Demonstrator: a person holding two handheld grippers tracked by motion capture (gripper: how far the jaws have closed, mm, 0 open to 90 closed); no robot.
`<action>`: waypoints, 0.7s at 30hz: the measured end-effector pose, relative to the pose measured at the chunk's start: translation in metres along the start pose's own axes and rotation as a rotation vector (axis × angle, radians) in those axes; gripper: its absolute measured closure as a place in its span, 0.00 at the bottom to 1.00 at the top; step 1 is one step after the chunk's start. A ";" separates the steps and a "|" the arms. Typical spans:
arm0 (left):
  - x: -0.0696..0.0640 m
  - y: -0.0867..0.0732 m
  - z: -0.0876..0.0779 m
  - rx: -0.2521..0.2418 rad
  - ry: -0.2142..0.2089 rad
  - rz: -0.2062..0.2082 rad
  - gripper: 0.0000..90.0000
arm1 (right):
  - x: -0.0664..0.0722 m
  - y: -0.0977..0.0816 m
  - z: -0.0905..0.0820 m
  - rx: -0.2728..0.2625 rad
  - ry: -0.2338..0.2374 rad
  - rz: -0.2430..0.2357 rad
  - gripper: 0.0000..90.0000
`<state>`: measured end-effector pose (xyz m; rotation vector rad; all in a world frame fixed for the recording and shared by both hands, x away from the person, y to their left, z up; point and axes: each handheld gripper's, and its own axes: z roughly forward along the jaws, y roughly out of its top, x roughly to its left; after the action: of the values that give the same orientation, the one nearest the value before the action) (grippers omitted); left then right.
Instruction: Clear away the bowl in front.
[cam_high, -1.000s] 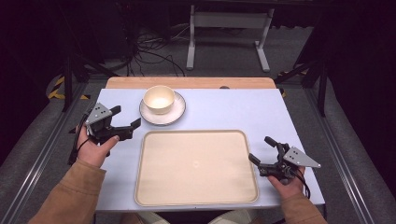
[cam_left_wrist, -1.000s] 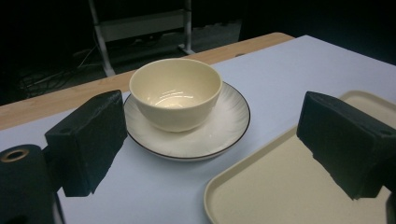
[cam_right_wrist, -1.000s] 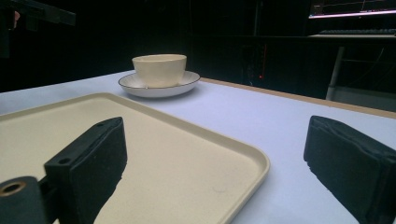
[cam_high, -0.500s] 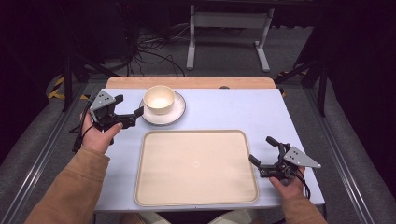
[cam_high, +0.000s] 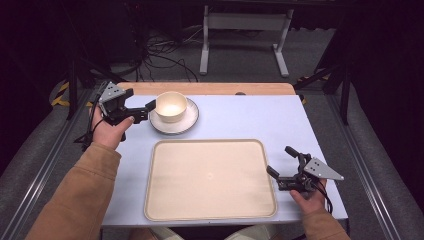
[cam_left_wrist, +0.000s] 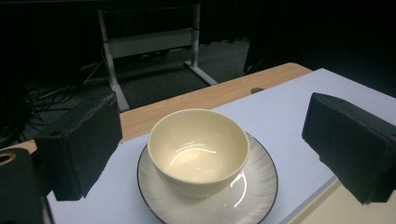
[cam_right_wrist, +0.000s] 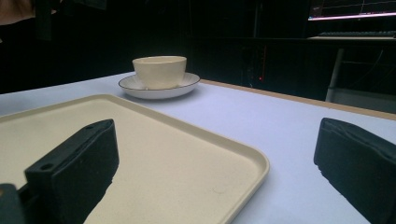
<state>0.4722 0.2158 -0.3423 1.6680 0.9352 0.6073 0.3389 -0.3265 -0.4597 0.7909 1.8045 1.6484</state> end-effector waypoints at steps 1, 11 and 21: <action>0.001 0.001 0.001 -0.002 -0.001 -0.003 0.05 | 0.000 0.000 0.000 0.000 0.000 0.000 0.01; 0.009 0.005 0.011 -0.049 0.027 -0.007 0.01 | 0.000 0.000 0.000 0.000 0.000 0.000 0.01; 0.016 0.008 0.027 -0.064 0.057 -0.010 0.02 | 0.000 0.000 0.000 -0.004 -0.002 -0.001 0.01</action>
<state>0.5042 0.2131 -0.3436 1.5952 0.9543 0.6749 0.3386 -0.3267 -0.4599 0.7895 1.7992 1.6503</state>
